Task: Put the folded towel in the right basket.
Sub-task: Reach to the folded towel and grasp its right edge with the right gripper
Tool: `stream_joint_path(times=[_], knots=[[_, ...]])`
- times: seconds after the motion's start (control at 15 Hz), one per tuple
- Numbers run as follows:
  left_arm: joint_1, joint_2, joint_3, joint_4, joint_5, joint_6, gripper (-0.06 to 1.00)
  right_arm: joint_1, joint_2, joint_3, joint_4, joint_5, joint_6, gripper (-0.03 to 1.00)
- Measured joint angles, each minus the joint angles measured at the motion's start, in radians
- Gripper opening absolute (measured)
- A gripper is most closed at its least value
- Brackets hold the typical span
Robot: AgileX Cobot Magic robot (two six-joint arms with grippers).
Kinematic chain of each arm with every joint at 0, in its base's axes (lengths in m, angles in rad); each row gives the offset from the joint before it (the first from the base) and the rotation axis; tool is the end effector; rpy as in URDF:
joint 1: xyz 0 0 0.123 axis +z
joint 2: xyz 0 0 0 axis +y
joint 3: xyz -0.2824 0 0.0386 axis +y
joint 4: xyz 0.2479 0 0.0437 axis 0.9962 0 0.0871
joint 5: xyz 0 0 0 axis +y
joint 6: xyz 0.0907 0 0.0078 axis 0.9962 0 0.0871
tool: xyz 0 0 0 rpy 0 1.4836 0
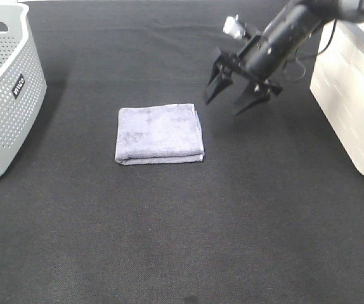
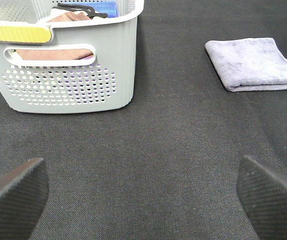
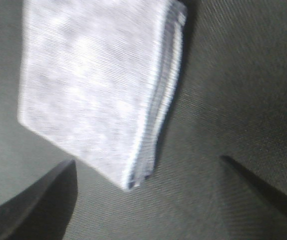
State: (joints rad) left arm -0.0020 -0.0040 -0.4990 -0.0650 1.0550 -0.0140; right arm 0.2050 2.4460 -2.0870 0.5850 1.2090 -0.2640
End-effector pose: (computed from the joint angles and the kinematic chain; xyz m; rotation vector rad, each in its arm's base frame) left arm -0.0052 -0.0051 0.2775 -0.0093 2.0350 -0.0877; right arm 0.4808 0.1480 0.1511 -0.4105 2.8949 0.8296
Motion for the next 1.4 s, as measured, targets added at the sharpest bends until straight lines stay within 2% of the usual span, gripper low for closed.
stream_joint_path(times=[0.6, 1.0, 1.07, 1.2, 1.4], knots=[[0.0, 0.0, 0.0, 0.0, 0.0, 0.0, 0.97, 0.004, 0.101, -0.002, 0.067, -0.031, -0.034, 0.72], [0.0, 0.0, 0.0, 0.0, 0.0, 0.0, 0.97, 0.05, 0.139, -0.009, 0.115, -0.056, -0.06, 0.7], [0.0, 0.0, 0.0, 0.0, 0.0, 0.0, 0.97, 0.059, 0.145, -0.009, 0.129, -0.064, -0.065, 0.66], [0.0, 0.0, 0.0, 0.0, 0.0, 0.0, 0.97, 0.089, 0.151, -0.009, 0.132, -0.086, -0.077, 0.52], [0.0, 0.0, 0.0, 0.0, 0.0, 0.0, 0.97, 0.104, 0.164, -0.009, 0.127, -0.107, -0.076, 0.12]])
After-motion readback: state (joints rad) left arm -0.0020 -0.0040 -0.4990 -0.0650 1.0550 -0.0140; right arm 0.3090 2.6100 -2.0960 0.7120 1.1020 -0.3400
